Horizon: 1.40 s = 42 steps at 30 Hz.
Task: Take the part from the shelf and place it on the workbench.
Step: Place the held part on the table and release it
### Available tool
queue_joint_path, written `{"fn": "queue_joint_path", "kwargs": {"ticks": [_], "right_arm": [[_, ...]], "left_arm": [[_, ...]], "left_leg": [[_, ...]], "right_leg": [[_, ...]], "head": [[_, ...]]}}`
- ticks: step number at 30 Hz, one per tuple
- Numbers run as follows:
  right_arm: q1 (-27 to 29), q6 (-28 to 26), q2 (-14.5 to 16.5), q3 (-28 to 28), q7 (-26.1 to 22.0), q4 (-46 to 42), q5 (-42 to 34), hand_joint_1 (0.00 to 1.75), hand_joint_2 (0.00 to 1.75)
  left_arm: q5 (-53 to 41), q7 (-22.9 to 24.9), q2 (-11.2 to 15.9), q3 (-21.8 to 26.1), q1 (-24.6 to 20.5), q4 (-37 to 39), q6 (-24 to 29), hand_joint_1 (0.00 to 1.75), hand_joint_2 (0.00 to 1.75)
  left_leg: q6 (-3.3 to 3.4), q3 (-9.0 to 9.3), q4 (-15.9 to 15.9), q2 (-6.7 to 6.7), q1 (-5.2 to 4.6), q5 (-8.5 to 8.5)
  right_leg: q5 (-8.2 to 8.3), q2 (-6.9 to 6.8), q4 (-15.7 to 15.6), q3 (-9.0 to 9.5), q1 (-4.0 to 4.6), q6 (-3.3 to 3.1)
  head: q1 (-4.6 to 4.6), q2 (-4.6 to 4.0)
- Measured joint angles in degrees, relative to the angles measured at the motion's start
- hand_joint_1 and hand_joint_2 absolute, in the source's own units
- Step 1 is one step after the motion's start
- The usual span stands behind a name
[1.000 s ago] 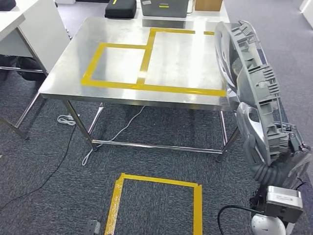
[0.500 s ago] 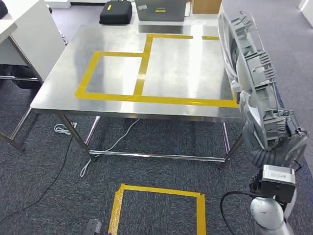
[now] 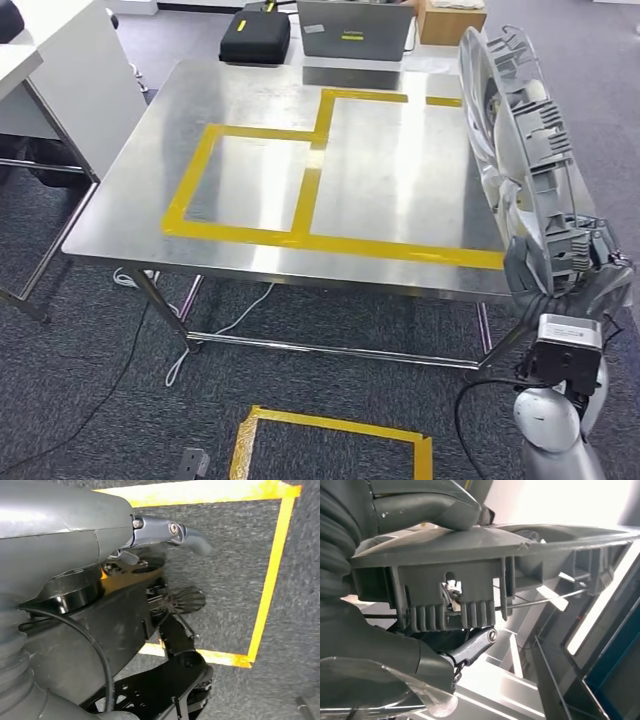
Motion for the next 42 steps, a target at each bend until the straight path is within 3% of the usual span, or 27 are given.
{"fn": "queue_joint_path", "kwargs": {"ticks": [1, 3, 4, 6, 8, 10, 11, 12, 14, 15, 16, 17, 19, 21, 22, 23, 25, 26, 27, 28, 30, 31, 33, 35, 38, 40, 42], "right_arm": [[-0.13, 0.03, -0.02, -0.04, 0.03, 0.17, 0.03, 1.75, 1.75], [-0.43, 0.07, -0.03, -0.09, 0.1, 0.27, 0.09, 1.75, 1.75], [-0.56, 0.07, -0.03, -0.11, 0.13, 0.35, 0.14, 1.75, 1.75], [-0.75, 0.07, -0.03, -0.21, 0.16, 0.56, 0.26, 1.75, 1.75], [-0.85, 0.07, -0.03, -0.35, 0.21, 0.81, 0.37, 1.75, 1.75], [-0.85, 0.06, -0.03, -0.43, 0.25, 1.06, 0.48, 1.75, 1.75], [-0.86, 0.05, -0.03, -0.45, 0.26, 1.19, 0.55, 1.75, 1.75], [-0.86, 0.05, -0.03, -0.47, 0.28, 1.33, 0.62, 1.75, 1.75], [-0.85, 0.03, -0.03, -0.55, 0.39, 1.78, 0.81, 1.75, 1.75], [-0.92, 0.02, -0.03, -0.66, 0.54, 2.02, 0.91, 1.75, 1.75], [-1.06, 0.01, -0.03, -0.84, 0.74, 2.22, 1.03, 1.75, 1.75], [-1.27, 0.02, -0.03, -1.04, 1.03, 2.36, 1.16, 1.75, 1.75], [-1.87, 0.13, -0.04, -1.42, 1.54, 2.53, 1.47, 1.75, 1.75], [-2.46, 0.23, -0.08, -1.54, 1.76, 3.03, 1.75, 1.75, 1.75], [-2.69, 0.29, -0.12, -1.58, 1.84, 3.4, 1.95, 1.75, 1.75], [-2.83, 0.37, -0.14, -1.64, 1.99, 3.83, 2.19, 1.75, 1.75], [-3.01, 0.63, -0.21, -1.82, 2.54, 4.77, 2.74, 1.75, 1.75], [-3.15, 0.8, -0.28, -1.94, 2.86, 5.28, 3.0, 1.75, 1.75], [-3.33, 0.94, -0.38, -2.09, 3.12, 5.83, 3.19, 1.75, 1.75], [-3.5, 1.07, -0.51, -2.25, 3.31, 6.43, 3.34, 1.75, 1.75], [-3.79, 1.25, -0.73, -2.48, 3.51, 7.77, 3.5, 1.75, 1.75], [-3.88, 1.31, -0.79, -2.57, 3.58, 8.28, 3.52, 1.75, 1.75], [-4.12, 1.38, -0.86, -2.74, 3.72, 8.66, 3.61, 1.75, 1.75], [-4.49, 1.4, -0.96, -2.96, 3.94, 8.83, 3.98, 1.75, 1.75], [-5.27, 1.62, -1.21, -3.22, 4.72, 10.03, 5.08, 1.75, 1.75], [-5.78, 1.89, -1.36, -3.32, 5.24, 11.27, 5.55, 1.75, 1.75], [-6.24, 2.03, -1.44, -3.36, 5.48, 12.16, 5.71, 1.75, 1.75]], "left_arm": [[0.0, 0.06, -0.01, -0.01, -0.09, 0.0, 0.0, 0.0, 1.75], [-0.02, 0.14, -0.03, -0.06, -0.39, -0.01, -0.01, 0.0, 1.75], [-0.04, 0.13, -0.06, -0.08, -0.56, -0.02, -0.01, 0.0, 1.75], [-0.1, 0.13, -0.07, -0.1, -0.71, -0.04, -0.01, 0.0, 1.75], [-0.21, 0.15, -0.03, -0.12, -0.53, -0.04, -0.01, 0.0, 1.75], [-0.36, 0.16, 0.02, -0.16, -0.3, -0.04, -0.01, 0.0, 1.75], [-0.46, 0.16, 0.03, -0.19, -0.22, -0.04, -0.01, 0.0, 1.75], [-0.54, 0.18, 0.04, -0.21, -0.12, -0.04, -0.01, 0.0, 1.75], [-0.73, 0.27, 0.19, -0.23, 0.25, -0.04, 0.0, 0.0, 1.75], [-0.84, 0.32, 0.28, -0.24, 0.36, -0.04, 0.01, 0.0, 1.75], [-0.96, 0.43, 0.4, -0.27, 0.44, -0.04, 0.02, 0.0, 1.75], [-1.11, 0.53, 0.49, -0.3, 0.34, -0.03, 0.04, 0.0, 1.75], [-1.42, 0.68, 0.49, -0.33, 0.11, -0.03, 0.06, 0.0, 1.75], [-1.61, 0.7, 0.34, -0.34, 0.0, -0.04, 0.06, 0.0, 1.75], [-1.65, 0.72, 0.23, -0.34, 0.05, -0.04, 0.03, 0.0, 1.75], [-1.68, 0.74, 0.14, -0.35, 0.14, -0.04, 0.0, 0.0, 1.75], [-1.92, 0.78, 0.03, -0.36, 0.23, -0.04, -0.07, 0.0, 1.75], [-2.15, 0.79, 0.01, -0.36, 0.21, -0.04, -0.09, 0.0, 1.75], [-2.42, 0.78, 0.0, -0.36, 0.17, -0.04, -0.1, 0.0, 1.75], [-2.66, 0.75, 0.01, -0.36, 0.2, -0.04, -0.11, 0.0, 1.75], [-2.98, 0.67, 0.09, -0.36, 0.24, -0.04, -0.15, 0.0, 1.75], [-3.06, 0.63, 0.16, -0.37, 0.18, -0.05, -0.17, 0.0, 1.75], [-3.17, 0.58, 0.26, -0.38, -0.27, -0.06, -0.2, 0.0, 1.75], [-3.29, 0.53, 0.21, -0.38, -0.78, -0.08, -0.22, 0.0, 1.75], [-3.75, 0.49, 0.14, -0.38, -1.07, -0.11, -0.48, 0.0, 1.75], [-4.05, 0.49, 0.13, -0.38, -1.08, -0.12, -0.66, 0.0, 1.75], [-4.15, 0.49, 0.12, -0.38, -1.14, -0.13, -0.74, 0.0, 1.75]], "left_leg": [[-0.35, 0.68, -0.13, 0.01, 0.04, -0.32], [-1.07, 0.63, 1.18, 0.08, 0.04, 0.54], [-1.44, -0.61, 3.82, 0.16, 0.0, 1.67], [-2.24, -5.66, 11.47, 0.31, 0.28, 2.74], [-2.86, -10.94, 16.52, 0.4, 0.73, -0.57], [-3.15, -14.25, 16.27, 0.43, 0.9, -5.04], [-3.14, -15.15, 14.42, 0.44, 0.91, -5.38], [-3.01, -15.66, 11.64, 0.46, 0.87, -3.27], [-2.4, -16.12, 6.14, 0.53, 0.64, 6.67], [-2.03, -16.07, 4.52, 0.58, 0.44, 10.46], [-1.63, -15.88, 3.71, 0.58, 0.26, 12.42], [-1.24, -15.34, 3.4, 0.6, 0.15, 11.66], [-0.61, -13.45, 1.6, 0.46, 0.33, 10.93], [-0.29, -10.83, -0.3, 0.35, 0.54, 10.37], [-0.16, -9.49, -1.07, 0.3, 0.52, 9.95], [-0.08, -8.16, -1.71, 0.26, 0.53, 9.42], [-0.03, -5.63, -2.56, -0.01, 0.54, 8.06], [-0.1, -4.47, -2.75, -0.18, 0.55, 7.25], [-0.24, -3.39, -2.8, -0.33, 0.57, 6.39], [-0.46, -2.64, -2.76, -0.41, 0.53, 5.46], [-1.05, -1.78, -1.76, -0.51, 0.34, 3.82], [-1.31, -1.72, -1.28, -0.51, 0.26, 3.15], [-1.68, -1.64, -0.74, -0.45, 0.25, 2.51], [-2.44, -3.23, 2.38, -0.07, 0.41, 2.52], [-3.95, -9.56, 13.59, 0.59, 0.94, -0.81], [-3.8, -12.81, 17.12, 0.67, 1.08, -2.17], [-2.69, -13.21, 13.4, 0.67, 0.75, 1.94]], "right_leg": [[0.75, 0.05, -0.38, 0.43, 0.2, -0.28], [-0.32, 0.22, -1.07, 2.0, 0.08, -0.92], [-0.9, 0.22, -1.54, 3.04, -0.11, -1.21], [-2.29, 0.19, -2.39, 5.43, -0.5, -1.56], [-3.95, 0.31, -2.84, 7.84, -0.75, -1.6], [-6.01, 0.54, -3.09, 10.64, -1.12, -1.3], [-7.12, 0.62, -3.21, 12.24, -1.31, -1.12], [-8.23, 0.65, -3.4, 13.84, -1.46, -0.91], [-10.18, 0.84, -3.99, 16.14, -1.57, -0.4], [-10.91, 0.93, -4.49, 16.84, -1.6, 0.04], [-11.19, 1.01, -4.96, 17.49, -1.63, 0.53], [-10.88, 1.06, -5.21, 18.05, -1.64, 1.04], [-9.2, 0.75, -3.02, 17.46, -1.67, 1.52], [-8.14, 0.4, 3.44, 13.54, -1.44, 1.3], [-9.01, 0.29, 6.83, 11.15, -1.22, 1.11], [-11.26, 0.29, 9.15, 8.88, -1.03, 1.0], [-16.51, 0.3, 9.71, 5.35, -0.83, 1.11], [-17.2, 0.29, 8.15, 4.04, -0.85, 1.25], [-15.41, 0.24, 5.67, 3.02, -0.97, 1.42], [-10.65, 0.04, 2.71, 2.21, -1.14, 1.62], [-1.65, -0.42, -1.46, 1.34, -1.2, 1.18], [0.82, -0.55, -1.98, 1.19, -1.13, 0.73], [0.73, -0.4, -1.53, 1.53, -1.04, -0.31], [0.17, -0.35, -1.75, 2.28, -1.17, -0.85], [-0.92, -0.31, -2.11, 4.08, -1.16, -1.46], [-1.64, -0.11, -2.12, 5.04, -0.95, -1.67], [-2.14, 0.14, -2.16, 5.78, -0.57, -1.75]], "head": [[0.0, 0.0], [0.04, 0.01], [-0.11, 0.01], [-0.39, 0.01], [-0.5, 0.01], [-0.54, 0.01], [-0.55, 0.01], [-0.56, 0.01], [-0.47, 0.01], [-0.38, 0.01], [-0.29, 0.0], [-0.21, 0.0], [-0.14, 0.01], [0.1, 0.01], [0.21, 0.01], [0.28, 0.01], [0.37, 0.01], [0.39, 0.01], [0.41, 0.01], [0.43, 0.01], [0.3, 0.01], [0.27, 0.01], [0.21, 0.01], [0.12, 0.01], [-0.06, 0.01], [-0.08, 0.01], [-0.08, 0.01]]}}
